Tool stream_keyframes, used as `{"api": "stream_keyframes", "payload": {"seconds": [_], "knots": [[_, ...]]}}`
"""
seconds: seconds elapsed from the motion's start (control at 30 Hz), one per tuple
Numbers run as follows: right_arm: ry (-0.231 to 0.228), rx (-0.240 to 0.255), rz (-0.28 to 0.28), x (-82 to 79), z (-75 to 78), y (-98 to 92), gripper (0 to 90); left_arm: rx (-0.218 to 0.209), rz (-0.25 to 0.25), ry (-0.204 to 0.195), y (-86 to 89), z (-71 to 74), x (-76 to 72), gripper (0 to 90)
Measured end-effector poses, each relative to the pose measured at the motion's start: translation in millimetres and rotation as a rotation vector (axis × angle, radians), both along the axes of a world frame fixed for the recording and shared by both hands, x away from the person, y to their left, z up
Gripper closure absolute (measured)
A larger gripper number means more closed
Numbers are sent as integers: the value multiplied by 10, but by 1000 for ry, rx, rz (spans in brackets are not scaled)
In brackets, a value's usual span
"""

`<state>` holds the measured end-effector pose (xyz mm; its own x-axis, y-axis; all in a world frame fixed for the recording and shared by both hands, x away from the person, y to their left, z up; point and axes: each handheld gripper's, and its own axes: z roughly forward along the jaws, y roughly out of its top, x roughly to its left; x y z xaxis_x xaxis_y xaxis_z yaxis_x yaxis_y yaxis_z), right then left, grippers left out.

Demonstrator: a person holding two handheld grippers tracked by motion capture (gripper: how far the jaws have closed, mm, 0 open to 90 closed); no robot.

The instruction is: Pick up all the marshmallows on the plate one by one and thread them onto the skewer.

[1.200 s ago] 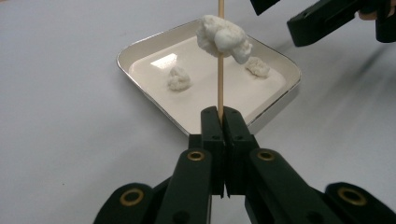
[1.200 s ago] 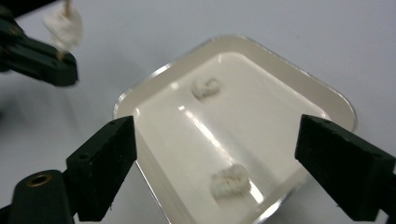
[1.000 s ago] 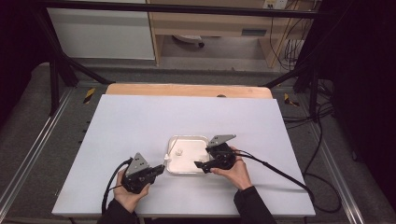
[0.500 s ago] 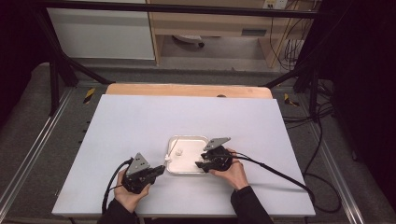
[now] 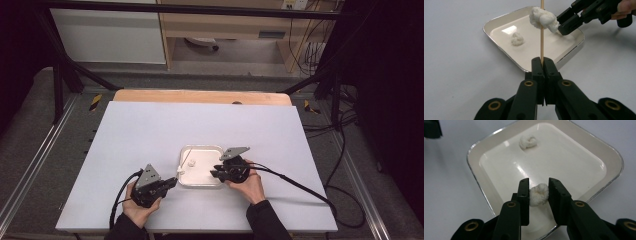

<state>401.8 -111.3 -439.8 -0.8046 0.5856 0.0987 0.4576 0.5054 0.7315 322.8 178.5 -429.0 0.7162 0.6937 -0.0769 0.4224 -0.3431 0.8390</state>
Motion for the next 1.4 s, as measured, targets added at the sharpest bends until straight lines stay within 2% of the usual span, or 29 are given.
{"api": "stream_keyframes", "payload": {"seconds": [0.43,0.7,0.97,1.2,1.4], "knots": [[-5,212,7,-76,398,-207,733,1,-20,-6,-31,8,-23,889],[-30,320,-11,-107,606,-317,732,5,-28,-5,-54,4,-34,889],[-27,425,-32,-98,748,-399,734,4,-37,-1,-70,0,-38,889],[-42,469,-37,-81,848,-375,737,7,-51,-5,-95,1,-46,889],[-32,512,-25,-54,910,-314,737,6,-60,-15,-111,6,-61,889]]}}
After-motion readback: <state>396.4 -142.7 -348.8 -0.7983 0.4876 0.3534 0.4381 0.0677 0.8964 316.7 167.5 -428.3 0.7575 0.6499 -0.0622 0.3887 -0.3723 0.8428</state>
